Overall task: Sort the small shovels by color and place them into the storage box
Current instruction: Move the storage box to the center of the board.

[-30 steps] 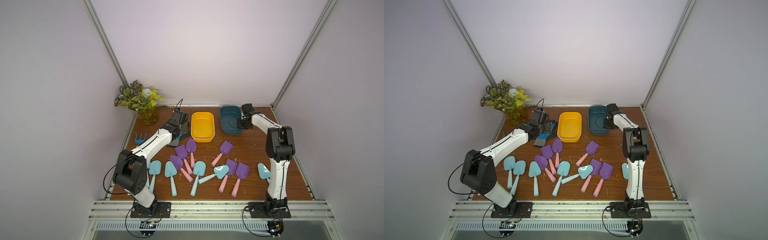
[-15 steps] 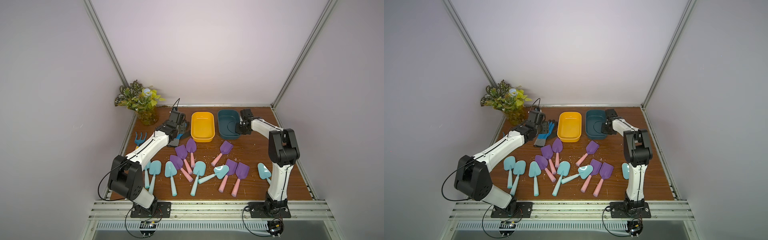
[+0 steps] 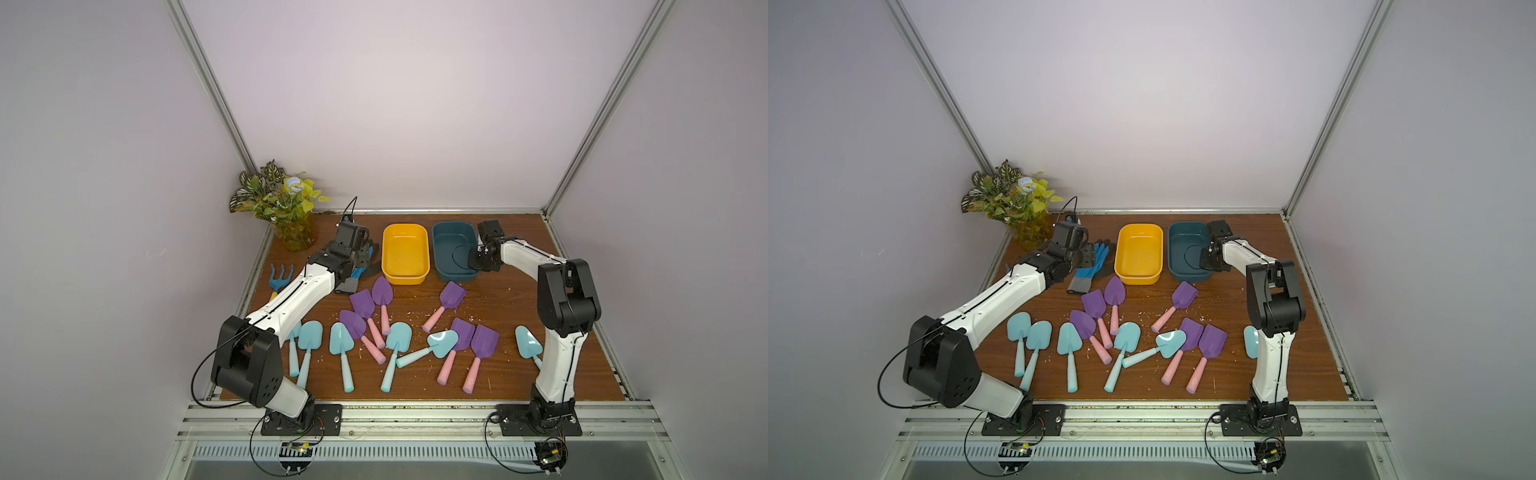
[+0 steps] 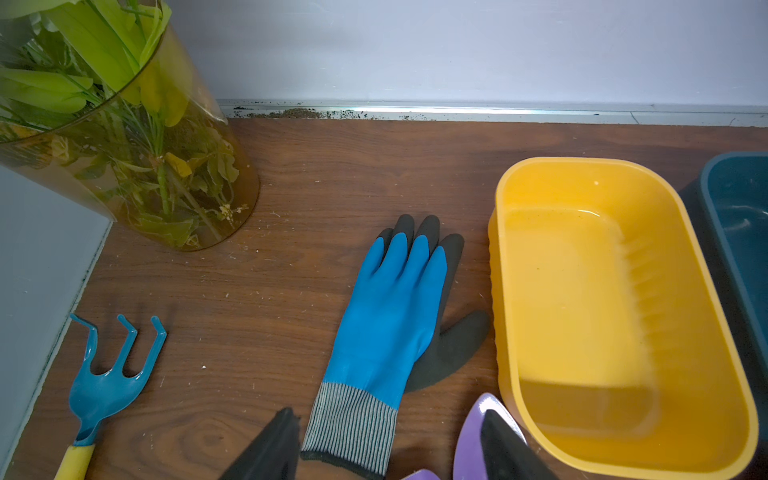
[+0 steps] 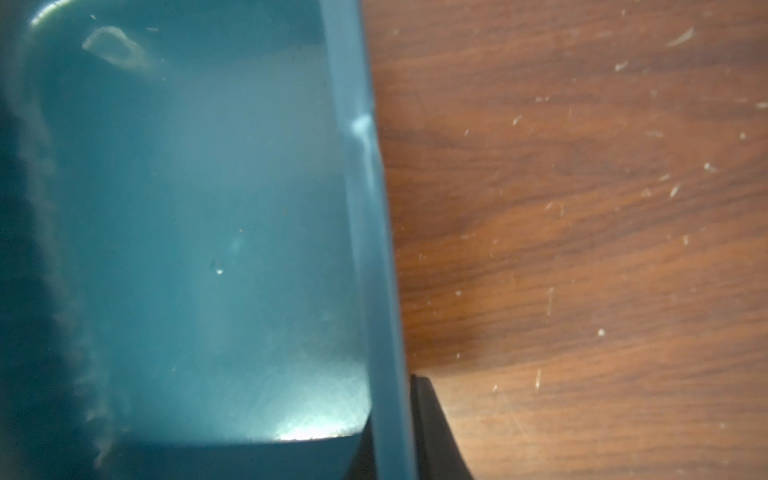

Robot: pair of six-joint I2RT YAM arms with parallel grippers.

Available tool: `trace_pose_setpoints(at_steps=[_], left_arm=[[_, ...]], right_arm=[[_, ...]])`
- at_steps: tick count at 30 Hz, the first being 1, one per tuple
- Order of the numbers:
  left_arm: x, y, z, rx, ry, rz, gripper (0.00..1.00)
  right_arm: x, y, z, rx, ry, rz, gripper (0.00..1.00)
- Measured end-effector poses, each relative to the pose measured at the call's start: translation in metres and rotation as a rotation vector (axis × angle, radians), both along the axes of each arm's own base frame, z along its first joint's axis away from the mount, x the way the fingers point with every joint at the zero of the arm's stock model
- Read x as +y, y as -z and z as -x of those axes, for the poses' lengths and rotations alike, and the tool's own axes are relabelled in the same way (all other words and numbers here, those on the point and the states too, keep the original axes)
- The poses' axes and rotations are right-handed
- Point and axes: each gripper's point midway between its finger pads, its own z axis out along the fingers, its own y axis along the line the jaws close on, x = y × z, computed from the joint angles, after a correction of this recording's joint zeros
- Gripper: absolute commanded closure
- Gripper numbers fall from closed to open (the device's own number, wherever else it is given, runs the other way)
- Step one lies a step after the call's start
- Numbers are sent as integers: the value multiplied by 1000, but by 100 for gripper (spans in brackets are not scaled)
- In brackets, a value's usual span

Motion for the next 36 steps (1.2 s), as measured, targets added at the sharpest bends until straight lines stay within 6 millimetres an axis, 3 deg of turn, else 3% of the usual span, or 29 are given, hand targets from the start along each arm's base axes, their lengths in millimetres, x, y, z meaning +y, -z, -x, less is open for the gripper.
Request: trace_pose_setpoints(at_steps=[23, 28, 33, 36], left_arm=[[3, 1, 0, 5, 3, -13, 28], [4, 1, 0, 3, -2, -17, 27], [6, 0, 0, 1, -9, -24, 25], [7, 0, 0, 0, -14, -30, 23]], right_arm=[[2, 1, 24, 12, 19, -13, 97], [2, 1, 24, 12, 19, -13, 89], [1, 3, 30, 40, 19, -3, 66], [0, 4, 34, 56, 19, 4, 58]])
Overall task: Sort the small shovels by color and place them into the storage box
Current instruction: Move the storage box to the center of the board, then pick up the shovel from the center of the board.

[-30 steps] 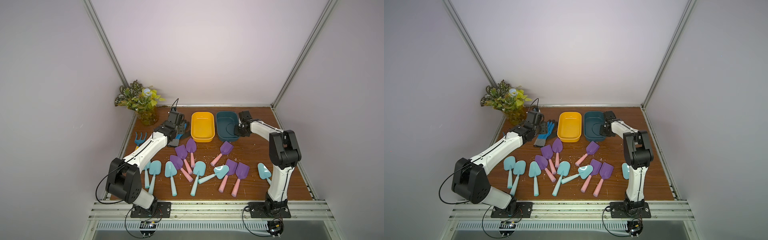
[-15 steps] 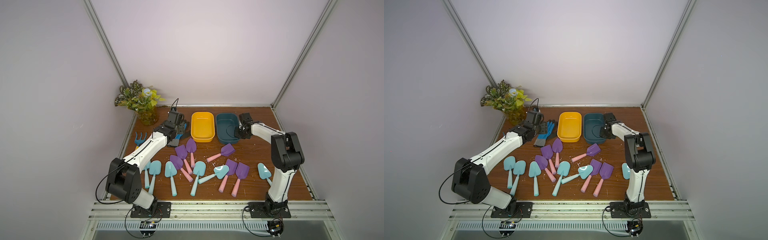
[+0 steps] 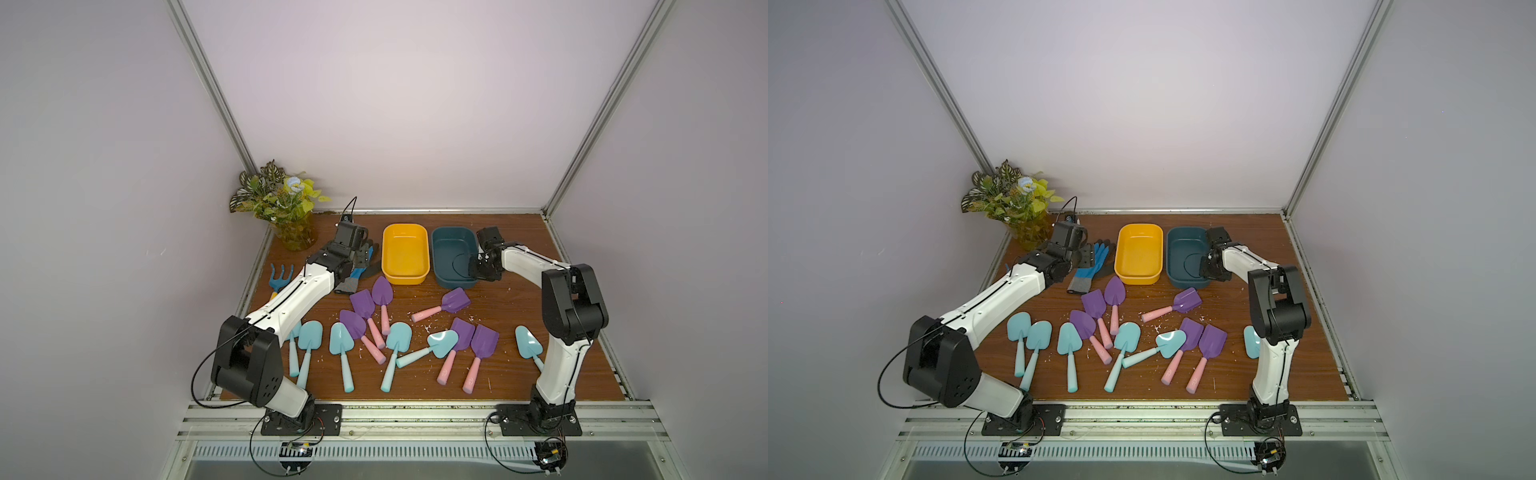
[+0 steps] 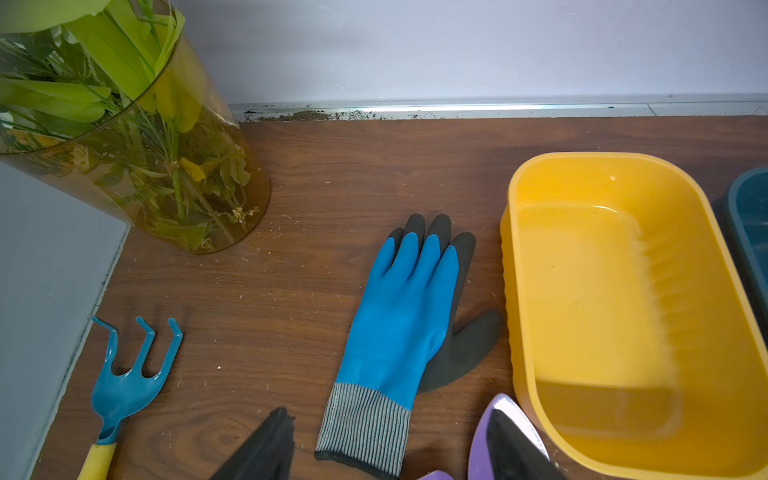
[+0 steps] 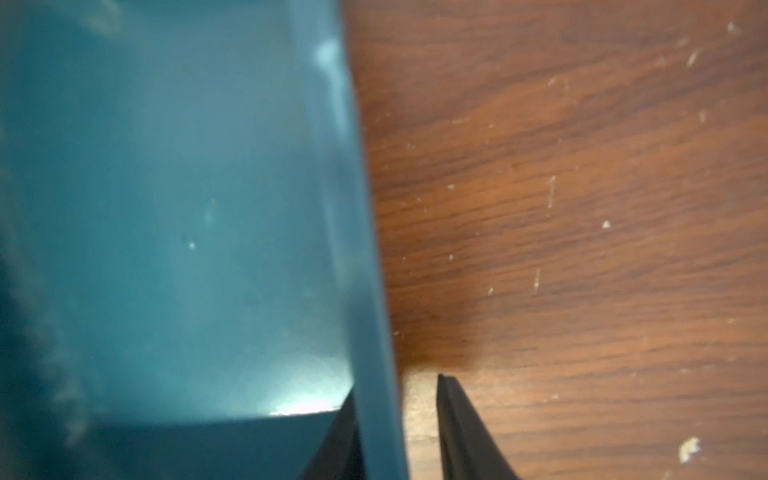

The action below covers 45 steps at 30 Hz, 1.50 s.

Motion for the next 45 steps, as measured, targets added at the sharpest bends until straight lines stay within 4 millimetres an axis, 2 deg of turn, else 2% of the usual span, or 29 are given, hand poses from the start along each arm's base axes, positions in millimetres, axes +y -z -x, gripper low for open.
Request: trace_pose_setpoints(at_steps=[5, 12, 15, 20, 24, 28, 34, 37, 41, 45], left_arm=[[10, 0, 1, -2, -43, -41, 23], [25, 7, 11, 34, -99, -92, 23], [32, 21, 25, 78, -116, -108, 23], [47, 41, 66, 163, -151, -104, 24], [55, 57, 104, 215, -183, -40, 26], [54, 75, 136, 273, -198, 55, 29], [51, 100, 174, 372, -242, 172, 33], [41, 117, 192, 438, -236, 207, 33], [12, 137, 222, 551, -165, 220, 33], [-5, 143, 241, 609, -129, 244, 32]], right_arm=[[-3, -15, -3, -26, 5, 13, 50], [-8, -72, -11, -164, 19, 21, 48], [-12, -94, -12, -219, 28, 28, 48], [-15, -115, -10, -274, 35, 29, 48], [-17, -114, -1, -276, 34, 29, 48], [-19, -108, 7, -261, 33, 32, 48], [-19, -98, 13, -245, 30, 32, 48], [-20, -94, 18, -235, 27, 30, 48], [-19, -94, 25, -233, 21, 19, 48], [-19, -100, 27, -246, 19, 11, 48]])
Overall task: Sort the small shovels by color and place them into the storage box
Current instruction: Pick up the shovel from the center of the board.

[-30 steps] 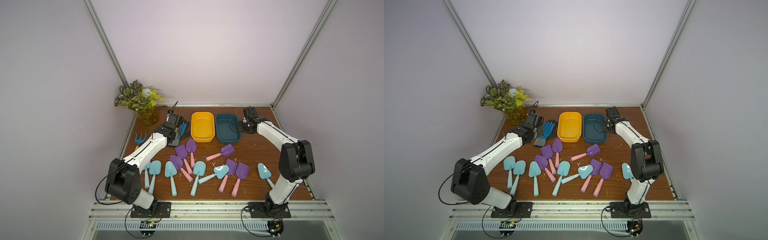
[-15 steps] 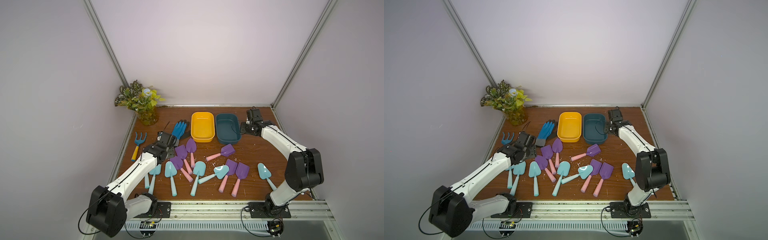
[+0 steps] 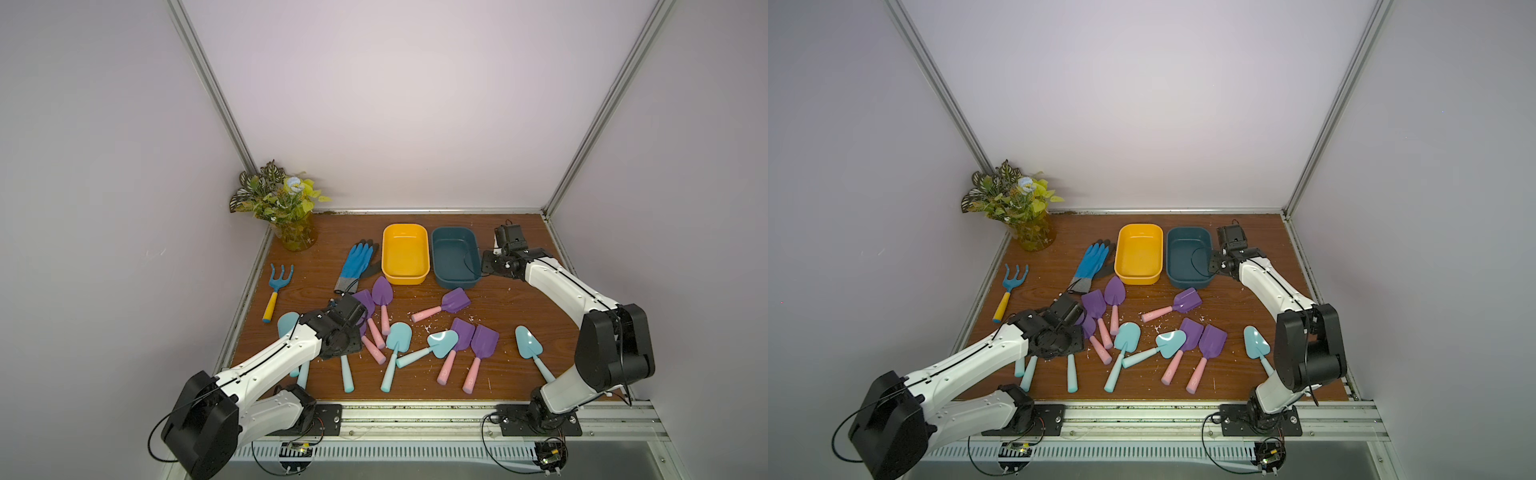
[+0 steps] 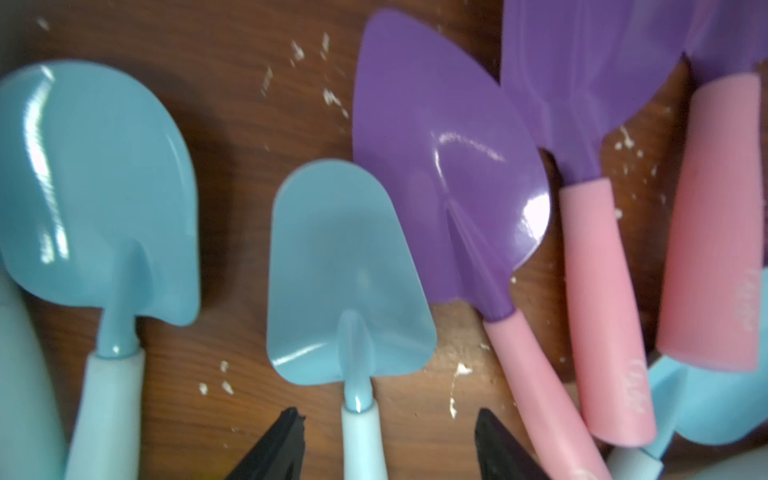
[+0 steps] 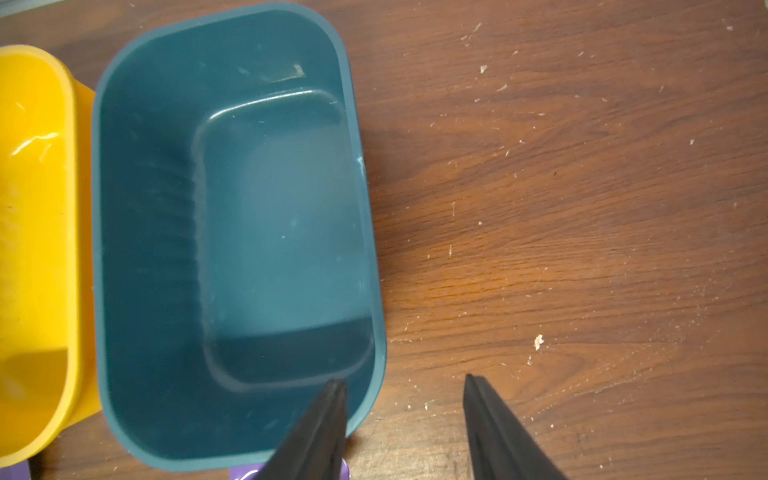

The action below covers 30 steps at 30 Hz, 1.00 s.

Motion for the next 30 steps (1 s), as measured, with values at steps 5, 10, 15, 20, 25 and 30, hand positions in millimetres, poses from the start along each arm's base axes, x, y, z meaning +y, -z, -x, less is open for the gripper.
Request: trace_pose_setpoints(at_steps=[5, 10, 15, 20, 25, 30], left_arm=[[0, 4, 15, 35, -19, 29, 32], [6, 13, 31, 96, -35, 26, 30], [7, 16, 38, 124, -41, 26, 29], [9, 23, 44, 155, -41, 11, 31], [13, 33, 54, 200, -38, -4, 34], [14, 35, 57, 212, -36, -9, 41]], right_arm=[[0, 0, 1, -5, 0, -1, 48], [0, 1, 1, -4, 0, -2, 48], [0, 1, 1, -5, 0, -3, 48], [0, 4, 2, 0, 0, -1, 48], [-2, 14, 8, 23, 1, 4, 48], [-2, 12, 8, 20, 1, 2, 48]])
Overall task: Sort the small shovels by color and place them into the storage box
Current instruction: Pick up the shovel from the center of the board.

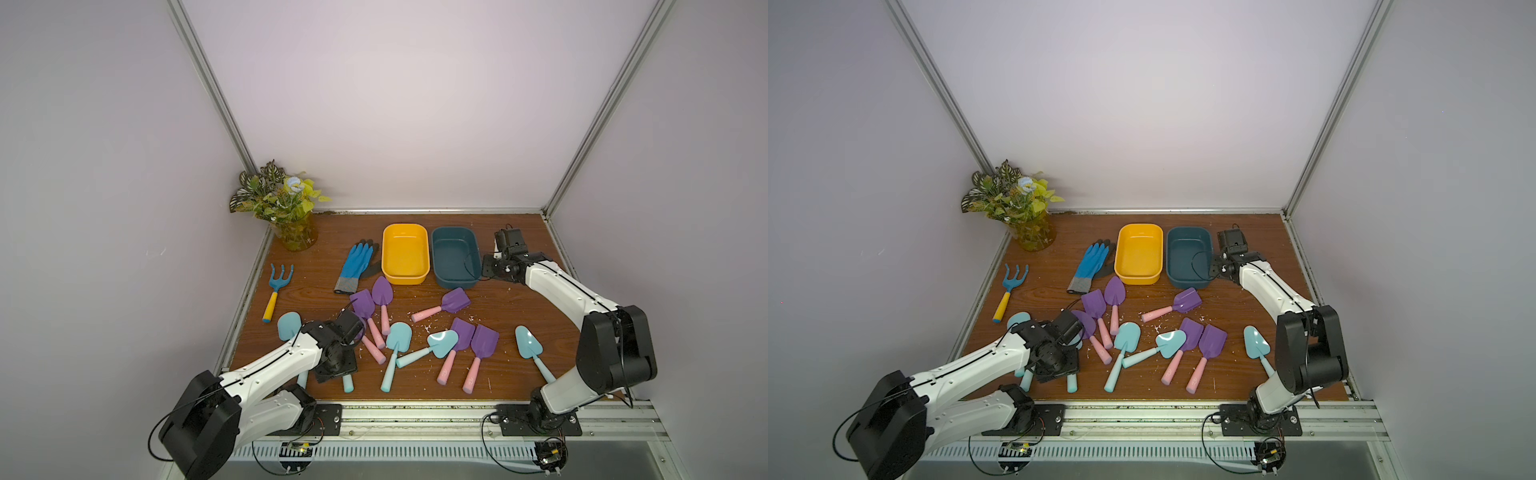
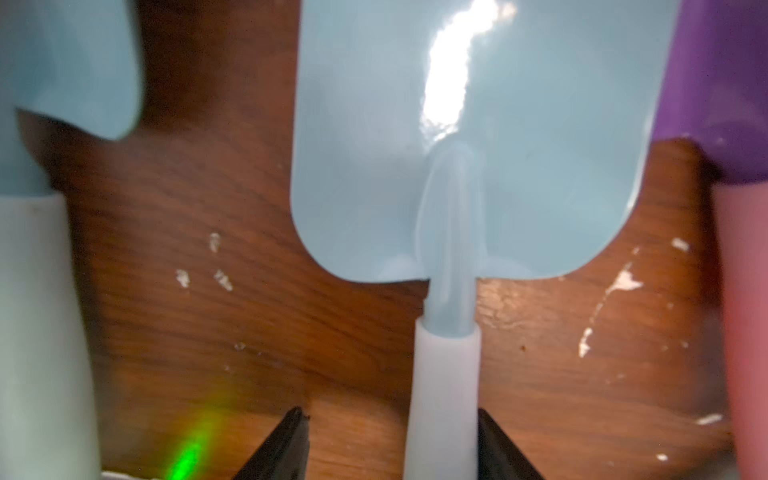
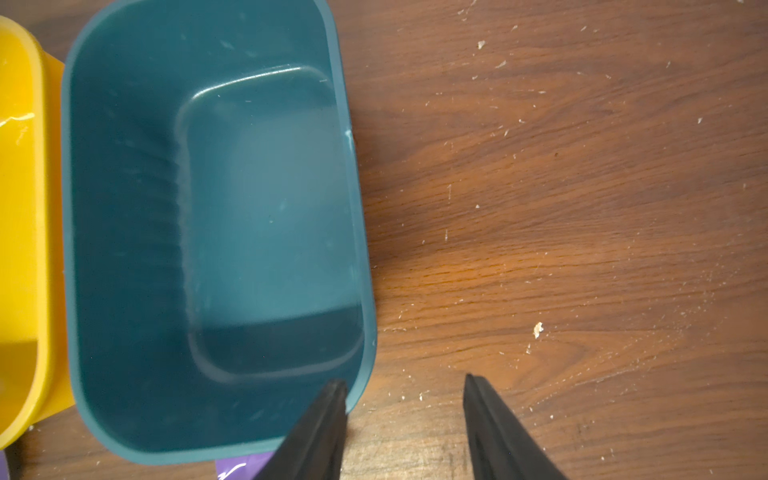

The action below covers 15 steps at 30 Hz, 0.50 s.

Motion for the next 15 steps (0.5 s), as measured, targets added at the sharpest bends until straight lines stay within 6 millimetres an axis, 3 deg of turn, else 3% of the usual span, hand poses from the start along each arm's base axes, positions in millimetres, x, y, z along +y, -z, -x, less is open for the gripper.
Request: trace_pose_setpoints(at_steps=[5, 12, 15], left_arm=[[1, 3, 1, 16, 7, -12, 46], [0, 3, -1, 17, 15, -18, 68], [0, 2, -2, 13, 11, -16, 72]], right_arm=[[0, -4, 0, -10, -1, -3, 48], [-1, 1, 5, 1, -1, -1, 48], [-1, 1, 5, 0, -1, -2, 48]])
